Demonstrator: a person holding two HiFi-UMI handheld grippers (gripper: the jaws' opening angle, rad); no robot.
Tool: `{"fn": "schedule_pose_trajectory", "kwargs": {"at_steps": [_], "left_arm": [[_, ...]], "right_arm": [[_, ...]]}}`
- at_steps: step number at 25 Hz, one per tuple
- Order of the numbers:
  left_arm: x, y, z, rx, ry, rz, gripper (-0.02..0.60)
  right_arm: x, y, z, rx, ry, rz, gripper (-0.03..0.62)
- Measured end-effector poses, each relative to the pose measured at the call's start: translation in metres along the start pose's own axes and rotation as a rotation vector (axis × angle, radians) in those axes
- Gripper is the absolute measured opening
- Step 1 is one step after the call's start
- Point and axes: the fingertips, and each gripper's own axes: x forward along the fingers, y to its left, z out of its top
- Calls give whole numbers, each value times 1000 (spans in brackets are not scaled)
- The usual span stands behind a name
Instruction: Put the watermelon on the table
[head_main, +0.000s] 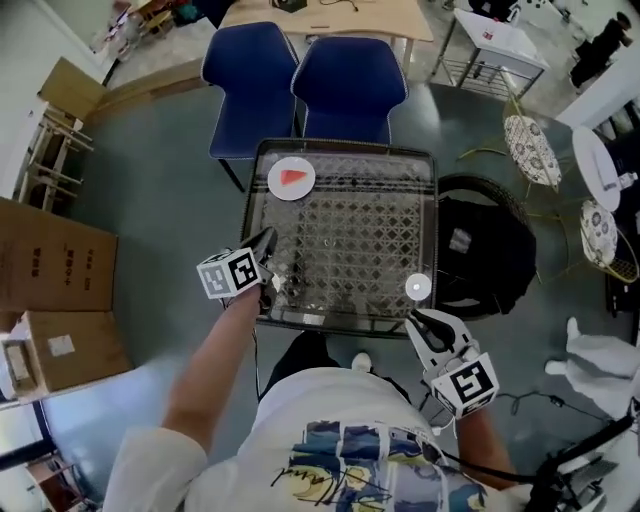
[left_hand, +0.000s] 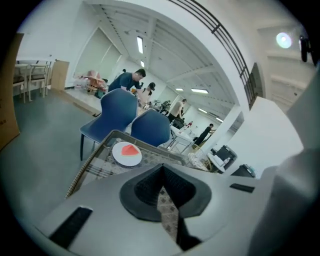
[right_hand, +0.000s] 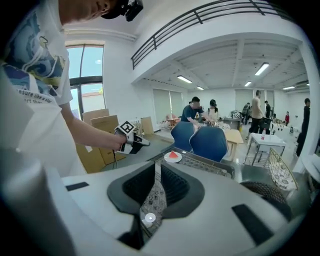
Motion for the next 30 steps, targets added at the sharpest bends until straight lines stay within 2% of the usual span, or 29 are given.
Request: {"fn": "schedule_pose_trajectory", "kwargs": {"at_steps": [2,8,13,16,23,30], "left_arm": [[-25,-33,-10,30,-14,-51,9],[-105,-130,-60,206,-33,-170,9],[-164,-198,-105,318,-6,-211,9],[-187,-231,-121,359,5,-252,9],[-220,-271,-123,387,-48,-325,9],[-269,-274,-123,382,-103,-382,9]], "right_arm": [[-9,0,-1,-26,-12,38,37],[-38,19,-17,-92,-36,160,12],[-59,42,-29,-106,-43,250,11],[-67,53,-27,-115,-60,271,11],[-73,79,-22,-126,-84,278,11],[-66,136,-4,-172,-103,302,11]]}}
